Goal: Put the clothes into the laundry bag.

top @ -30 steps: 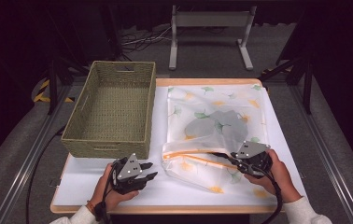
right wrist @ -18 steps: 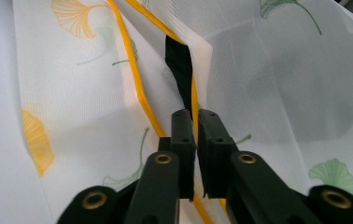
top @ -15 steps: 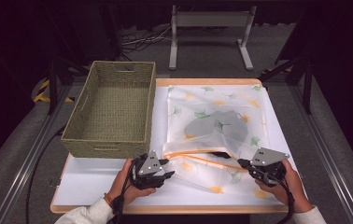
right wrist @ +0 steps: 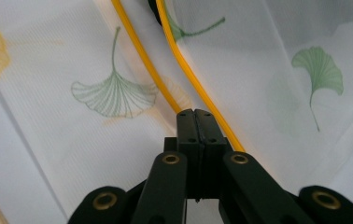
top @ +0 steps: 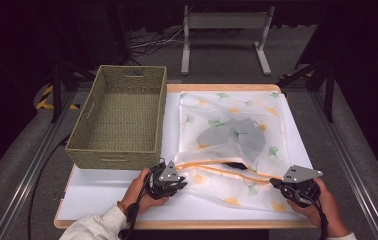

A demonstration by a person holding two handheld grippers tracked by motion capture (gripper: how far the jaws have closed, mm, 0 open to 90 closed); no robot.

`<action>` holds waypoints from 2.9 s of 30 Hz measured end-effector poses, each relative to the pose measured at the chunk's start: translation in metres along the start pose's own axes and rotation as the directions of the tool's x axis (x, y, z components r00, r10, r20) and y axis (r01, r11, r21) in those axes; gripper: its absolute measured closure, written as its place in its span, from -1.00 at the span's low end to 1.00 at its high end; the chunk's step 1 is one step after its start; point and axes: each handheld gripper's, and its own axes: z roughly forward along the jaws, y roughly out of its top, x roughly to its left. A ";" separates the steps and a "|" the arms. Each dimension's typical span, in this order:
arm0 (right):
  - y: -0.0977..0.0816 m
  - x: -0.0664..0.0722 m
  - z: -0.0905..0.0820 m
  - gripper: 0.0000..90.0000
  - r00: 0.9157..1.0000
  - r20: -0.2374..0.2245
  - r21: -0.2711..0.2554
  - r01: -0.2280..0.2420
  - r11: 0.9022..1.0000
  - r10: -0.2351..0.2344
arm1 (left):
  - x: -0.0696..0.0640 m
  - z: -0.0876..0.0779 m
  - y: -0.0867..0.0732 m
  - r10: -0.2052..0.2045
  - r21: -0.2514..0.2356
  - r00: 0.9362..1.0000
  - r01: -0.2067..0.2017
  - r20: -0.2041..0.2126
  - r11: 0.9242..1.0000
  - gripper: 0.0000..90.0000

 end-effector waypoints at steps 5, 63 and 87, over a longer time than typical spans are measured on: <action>-0.009 -0.001 0.002 1.00 1.000 -0.014 0.039 -0.014 0.999 0.014 | -0.002 0.001 -0.001 0.010 0.028 0.999 -0.011 0.037 1.000 0.97; -0.048 -0.045 -0.023 -0.16 0.956 0.184 -0.254 -0.179 0.950 0.229 | 0.015 -0.135 -0.134 -0.319 -0.280 0.840 0.210 -0.439 0.937 -0.40; -0.060 -0.056 -0.002 -0.63 0.920 0.252 -0.264 -0.233 0.936 0.301 | 0.030 -0.145 -0.175 -0.461 -0.383 0.792 0.313 -0.400 0.869 -0.82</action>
